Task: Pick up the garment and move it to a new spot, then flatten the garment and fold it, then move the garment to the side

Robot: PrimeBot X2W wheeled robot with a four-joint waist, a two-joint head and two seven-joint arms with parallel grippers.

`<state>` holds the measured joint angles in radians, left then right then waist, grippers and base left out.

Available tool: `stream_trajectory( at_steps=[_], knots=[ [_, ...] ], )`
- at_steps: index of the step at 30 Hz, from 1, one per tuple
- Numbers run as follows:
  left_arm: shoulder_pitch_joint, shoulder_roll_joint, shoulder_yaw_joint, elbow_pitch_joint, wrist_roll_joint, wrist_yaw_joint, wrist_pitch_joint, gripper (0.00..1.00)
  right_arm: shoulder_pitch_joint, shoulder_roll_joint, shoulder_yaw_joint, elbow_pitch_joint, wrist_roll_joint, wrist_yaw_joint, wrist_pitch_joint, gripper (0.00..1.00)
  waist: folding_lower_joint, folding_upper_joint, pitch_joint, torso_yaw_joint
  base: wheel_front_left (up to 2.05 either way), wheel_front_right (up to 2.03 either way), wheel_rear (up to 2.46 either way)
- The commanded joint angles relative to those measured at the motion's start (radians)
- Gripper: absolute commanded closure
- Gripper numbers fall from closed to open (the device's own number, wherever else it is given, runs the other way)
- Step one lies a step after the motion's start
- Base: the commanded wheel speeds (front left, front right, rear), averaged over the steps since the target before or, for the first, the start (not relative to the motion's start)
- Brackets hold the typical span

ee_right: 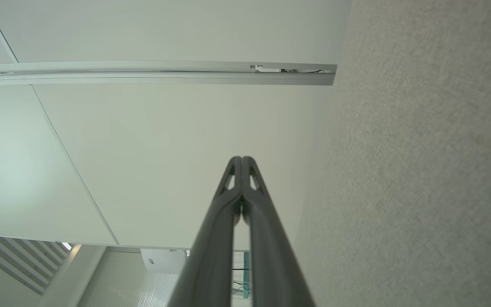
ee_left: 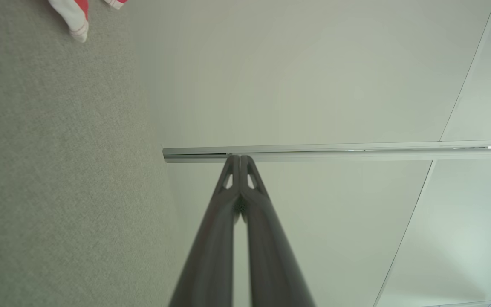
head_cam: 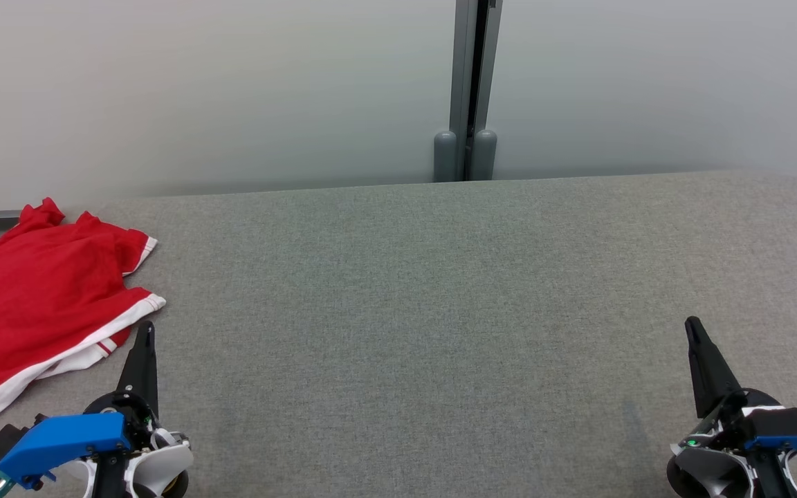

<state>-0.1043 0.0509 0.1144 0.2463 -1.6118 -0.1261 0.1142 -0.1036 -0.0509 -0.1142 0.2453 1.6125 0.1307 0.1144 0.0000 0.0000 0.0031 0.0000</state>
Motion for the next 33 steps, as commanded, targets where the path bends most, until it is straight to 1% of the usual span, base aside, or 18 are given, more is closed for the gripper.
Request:
stream_trajectory(
  at_steps=[1,8,9,13,22,28,33],
  knots=[
    [-0.011,-0.002,0.001,-0.005,-0.002,-0.011,0.002,1.00,-0.010,0.001,-0.001,-0.003,0.001,0.000,0.002,1.00,0.0000,0.0000,0.000,0.000,0.00,0.00,0.00],
    [-0.011,-0.002,0.001,-0.005,-0.002,-0.011,0.002,1.00,-0.010,0.001,-0.001,-0.003,0.001,0.000,0.002,1.00,0.0000,0.0000,0.000,0.000,0.00,0.00,0.00],
    [0.000,0.000,0.000,0.001,0.000,0.000,0.000,0.00,0.000,0.000,0.000,0.001,0.000,0.000,0.000,0.00,0.0000,0.0000,0.000,0.000,0.00,0.00,0.00],
    [0.037,-0.004,-0.002,0.034,0.000,0.003,-0.002,0.00,0.030,0.005,0.005,0.034,0.000,-0.002,-0.002,0.00,0.0000,0.0000,0.000,0.000,0.00,0.00,0.00],
    [0.059,-0.003,-0.045,0.005,0.022,0.002,-0.048,0.00,0.041,0.004,0.048,0.029,-0.026,-0.001,-0.048,0.00,0.0000,0.0000,0.001,0.000,0.00,0.00,0.00],
    [0.071,-0.003,-0.057,-0.014,0.051,0.001,-0.077,0.00,0.042,0.003,0.057,0.036,-0.071,-0.001,-0.077,0.00,0.0000,0.0000,0.001,0.001,0.00,0.00,0.00],
    [0.076,-0.002,-0.060,-0.035,0.116,0.001,-0.099,0.00,0.038,0.003,0.063,0.026,-0.148,-0.001,-0.099,0.00,0.0000,0.0000,0.003,0.001,0.00,0.00,0.00]
  ],
)
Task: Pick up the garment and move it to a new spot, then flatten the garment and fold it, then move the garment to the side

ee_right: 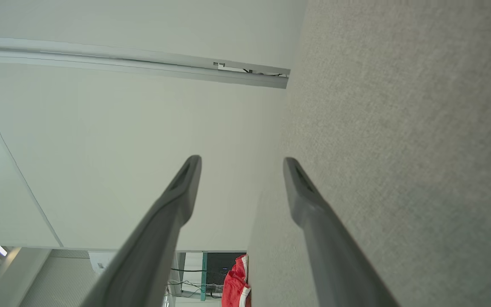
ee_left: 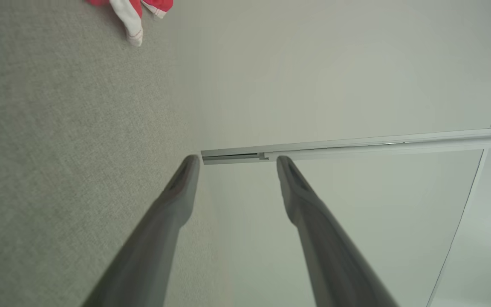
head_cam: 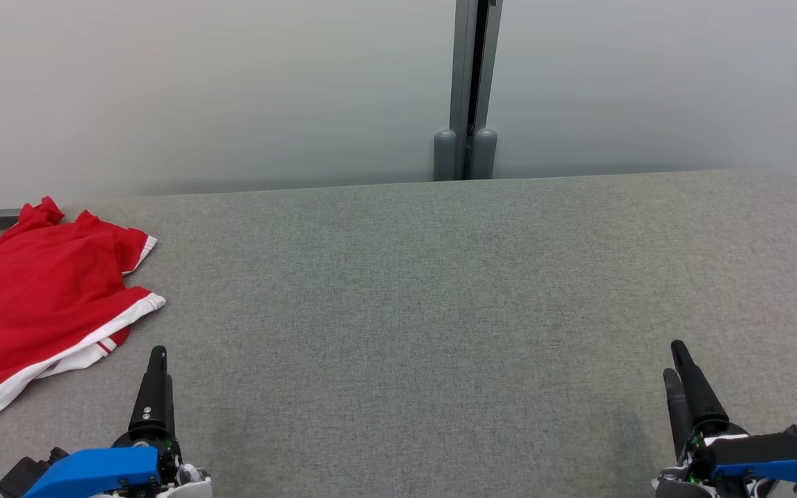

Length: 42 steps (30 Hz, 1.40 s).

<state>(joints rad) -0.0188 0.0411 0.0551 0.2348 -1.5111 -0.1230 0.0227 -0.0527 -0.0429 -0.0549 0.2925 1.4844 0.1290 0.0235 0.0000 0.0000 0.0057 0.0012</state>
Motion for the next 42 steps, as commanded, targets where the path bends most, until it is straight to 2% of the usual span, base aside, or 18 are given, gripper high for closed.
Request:
stream_trajectory(
  at_steps=[1,12,25,42],
  knots=[
    [-0.008,0.008,-0.002,-0.029,0.034,-0.003,-0.011,0.00,-0.013,-0.005,0.006,-0.027,-0.042,0.001,-0.012,0.00,0.0000,0.0000,0.000,0.000,0.00,0.00,0.00],
    [0.008,0.008,-0.025,-0.066,0.288,0.000,-0.055,0.00,0.006,-0.006,0.055,-0.089,-0.319,0.001,-0.056,0.00,0.0000,0.0000,0.003,0.002,0.00,0.00,0.00],
    [0.032,0.009,-0.070,-0.081,0.582,0.019,-0.101,0.00,0.016,-0.007,0.082,-0.100,-0.551,0.001,-0.102,0.00,0.0000,0.0000,0.009,0.002,0.00,0.00,0.00],
    [0.057,0.010,-0.097,-0.051,0.819,0.038,-0.153,0.00,0.018,-0.008,0.127,-0.073,-0.799,0.002,-0.154,0.00,0.0000,0.0000,0.011,0.004,0.00,0.00,0.00]
  ],
)
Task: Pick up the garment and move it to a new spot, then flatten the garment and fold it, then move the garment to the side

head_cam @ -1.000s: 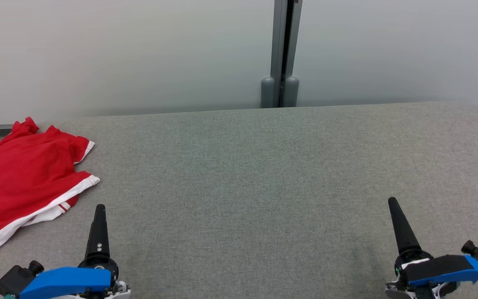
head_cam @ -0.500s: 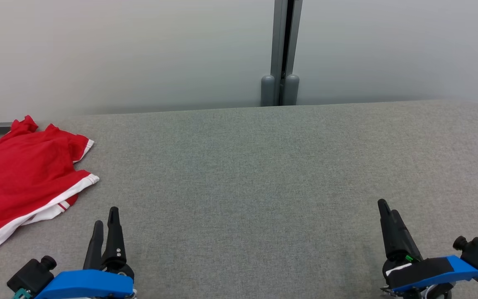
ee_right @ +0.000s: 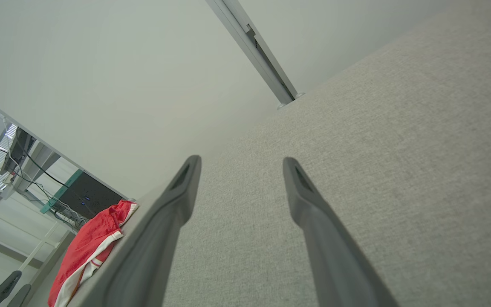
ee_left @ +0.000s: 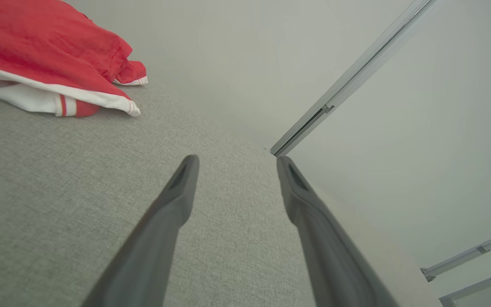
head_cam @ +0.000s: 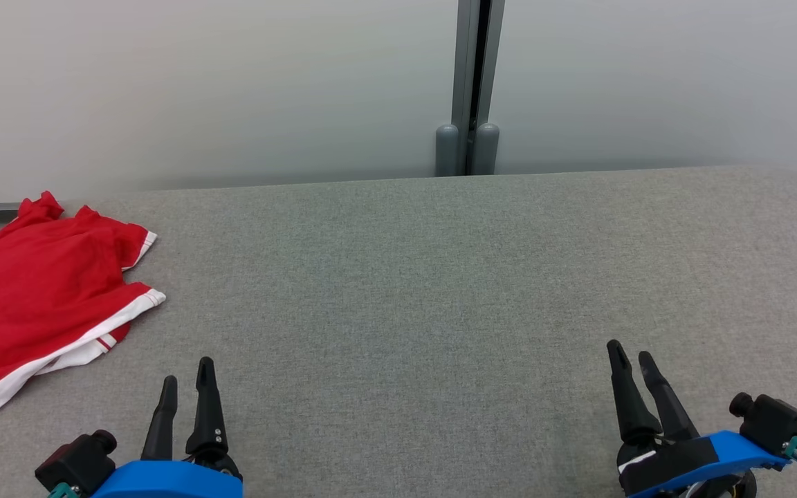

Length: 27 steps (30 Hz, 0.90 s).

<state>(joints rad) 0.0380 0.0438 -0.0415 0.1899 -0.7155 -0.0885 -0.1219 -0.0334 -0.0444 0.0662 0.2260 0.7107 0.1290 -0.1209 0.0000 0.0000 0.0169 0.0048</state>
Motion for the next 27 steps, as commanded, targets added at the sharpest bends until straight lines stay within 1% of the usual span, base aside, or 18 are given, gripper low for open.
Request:
stream_trajectory(
  at_steps=[1,18,27],
  knots=[
    [0.001,0.007,-0.002,-0.005,0.035,0.004,-0.011,0.00,-0.001,-0.006,0.008,-0.006,-0.038,0.002,-0.012,0.00,0.0000,0.0000,0.000,0.000,0.00,0.00,0.00],
    [0.015,0.008,-0.021,0.030,0.189,0.005,-0.052,0.00,0.002,-0.007,0.023,0.021,-0.222,0.002,-0.053,0.00,0.0000,0.0000,0.005,0.002,0.00,0.00,0.00],
    [0.022,0.008,-0.031,0.033,0.269,0.008,-0.074,0.00,-0.003,-0.007,0.042,0.046,-0.301,0.002,-0.075,0.00,0.0000,0.0000,0.010,0.004,0.00,0.00,0.00]
  ],
)
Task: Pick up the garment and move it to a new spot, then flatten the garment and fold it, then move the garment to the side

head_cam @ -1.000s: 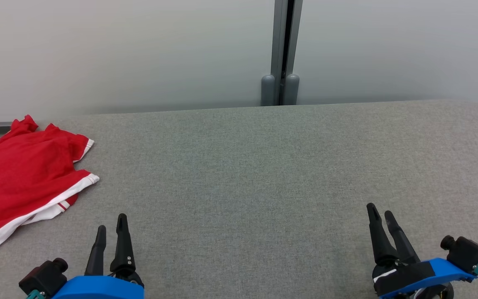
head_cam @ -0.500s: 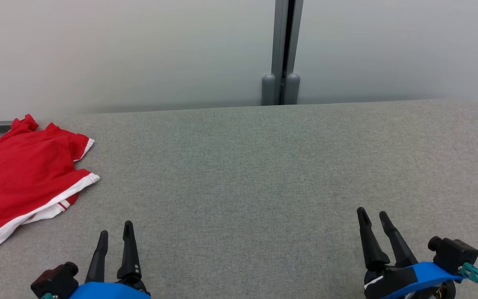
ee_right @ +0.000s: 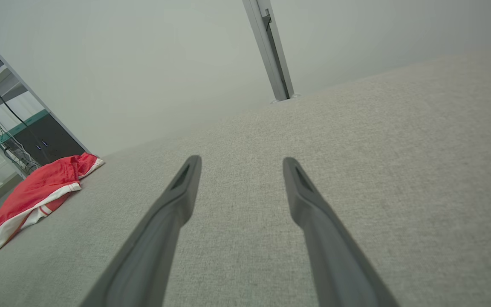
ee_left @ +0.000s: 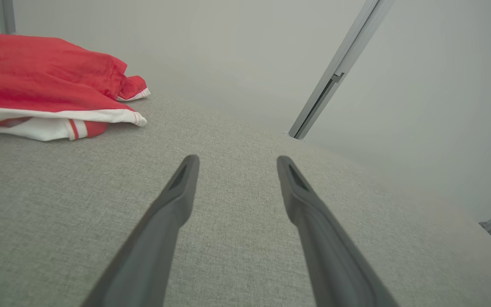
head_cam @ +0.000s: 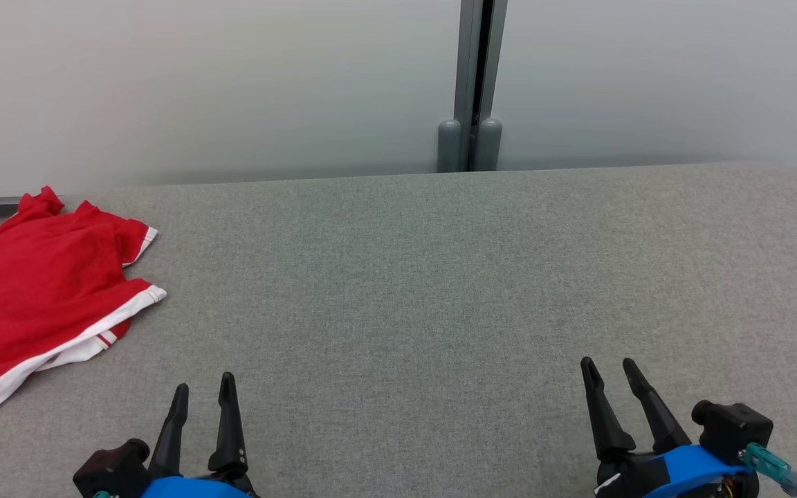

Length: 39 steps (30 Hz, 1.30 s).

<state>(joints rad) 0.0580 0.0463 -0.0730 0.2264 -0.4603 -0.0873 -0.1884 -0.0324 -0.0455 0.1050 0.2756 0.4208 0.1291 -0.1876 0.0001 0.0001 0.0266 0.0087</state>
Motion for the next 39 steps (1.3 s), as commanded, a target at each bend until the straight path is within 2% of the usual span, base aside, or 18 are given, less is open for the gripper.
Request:
stream_trajectory(
  at_steps=[1,29,39],
  knots=[
    [0.003,0.005,-0.001,-0.002,0.022,0.007,-0.010,0.00,-0.004,-0.006,0.005,-0.001,-0.020,0.002,-0.012,0.00,0.0000,-0.0001,0.001,0.000,0.00,0.00,0.00],
    [0.020,0.005,-0.013,0.048,0.197,0.016,-0.065,0.00,-0.004,-0.007,0.027,0.018,-0.240,0.002,-0.066,0.00,-0.0001,-0.0001,0.012,0.002,0.00,0.00,0.00],
    [0.026,0.005,-0.013,0.062,0.222,0.016,-0.078,0.00,0.002,-0.007,0.019,0.020,-0.241,0.002,-0.079,0.00,-0.0001,-0.0001,0.011,0.003,0.00,0.00,0.00]
  ],
)
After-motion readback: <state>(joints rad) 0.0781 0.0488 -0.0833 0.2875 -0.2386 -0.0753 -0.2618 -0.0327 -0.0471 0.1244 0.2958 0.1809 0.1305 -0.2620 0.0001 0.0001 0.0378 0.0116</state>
